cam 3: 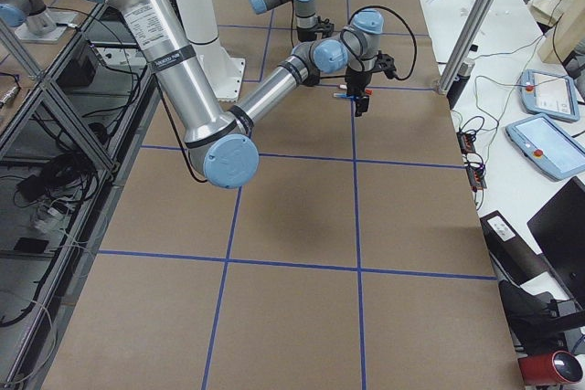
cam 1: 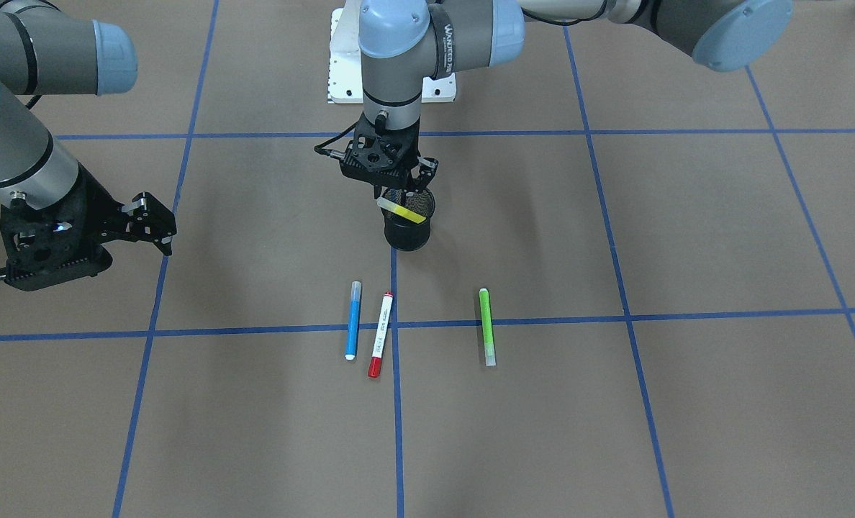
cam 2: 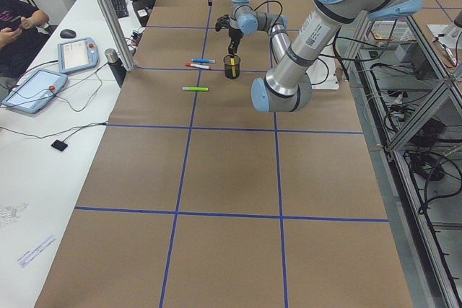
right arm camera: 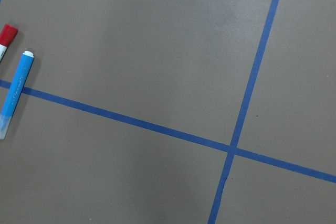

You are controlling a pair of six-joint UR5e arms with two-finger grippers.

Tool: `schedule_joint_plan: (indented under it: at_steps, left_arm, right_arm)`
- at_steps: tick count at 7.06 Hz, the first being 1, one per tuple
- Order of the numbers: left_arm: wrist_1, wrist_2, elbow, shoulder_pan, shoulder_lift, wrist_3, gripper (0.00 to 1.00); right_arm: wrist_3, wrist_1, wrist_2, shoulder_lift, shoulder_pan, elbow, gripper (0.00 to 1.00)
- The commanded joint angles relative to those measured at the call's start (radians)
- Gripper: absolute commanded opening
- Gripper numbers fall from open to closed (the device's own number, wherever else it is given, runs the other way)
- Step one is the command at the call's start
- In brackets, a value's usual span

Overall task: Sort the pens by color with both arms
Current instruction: 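Align and close the left gripper on the yellow highlighter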

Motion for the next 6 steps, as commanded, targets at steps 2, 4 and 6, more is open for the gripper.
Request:
schedule_joint_plan:
  at_steps: [2, 4, 6]
  left_arm:
    - [0.000, 0.021, 0.001, -0.004, -0.002, -0.002, 0.50]
    - [-0.001, 0.021, 0.003, -0.002, -0.002, -0.003, 0.50]
    - [-0.004, 0.030, 0.007, -0.002, -0.002, -0.002, 0.50]
  right_arm:
    - [0.000, 0.000, 0.000, -0.001, 0.000, 0.004, 0.99]
    - [0.000, 0.000, 0.000, -0.001, -0.002, 0.003, 0.99]
    - [0.000, 0.000, 0.000, -0.001, -0.002, 0.003, 0.99]
